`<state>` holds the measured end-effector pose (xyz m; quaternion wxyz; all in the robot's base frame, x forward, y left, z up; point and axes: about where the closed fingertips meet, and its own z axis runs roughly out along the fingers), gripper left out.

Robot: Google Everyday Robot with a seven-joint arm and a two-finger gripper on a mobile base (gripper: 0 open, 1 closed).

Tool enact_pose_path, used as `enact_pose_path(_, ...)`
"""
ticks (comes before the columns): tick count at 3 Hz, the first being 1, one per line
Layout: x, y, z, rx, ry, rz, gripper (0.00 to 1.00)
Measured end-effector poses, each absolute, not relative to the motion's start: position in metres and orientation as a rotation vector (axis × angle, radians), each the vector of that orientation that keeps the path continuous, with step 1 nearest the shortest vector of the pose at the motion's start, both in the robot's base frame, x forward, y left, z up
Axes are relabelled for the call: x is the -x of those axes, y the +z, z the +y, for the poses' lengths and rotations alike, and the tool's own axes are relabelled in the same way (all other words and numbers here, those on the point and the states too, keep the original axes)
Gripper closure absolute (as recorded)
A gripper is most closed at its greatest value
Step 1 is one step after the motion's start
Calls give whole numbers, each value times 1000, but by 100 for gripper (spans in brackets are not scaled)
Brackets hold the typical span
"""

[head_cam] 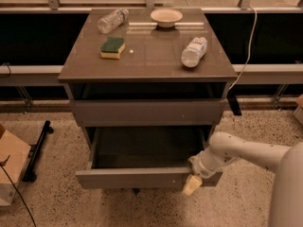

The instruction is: Open middle drawer

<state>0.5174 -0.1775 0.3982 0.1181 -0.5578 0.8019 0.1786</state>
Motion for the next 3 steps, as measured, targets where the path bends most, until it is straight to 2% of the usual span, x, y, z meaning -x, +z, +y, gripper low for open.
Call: enact_pose_path(3,-475,390,-179,1503,610,2422,0)
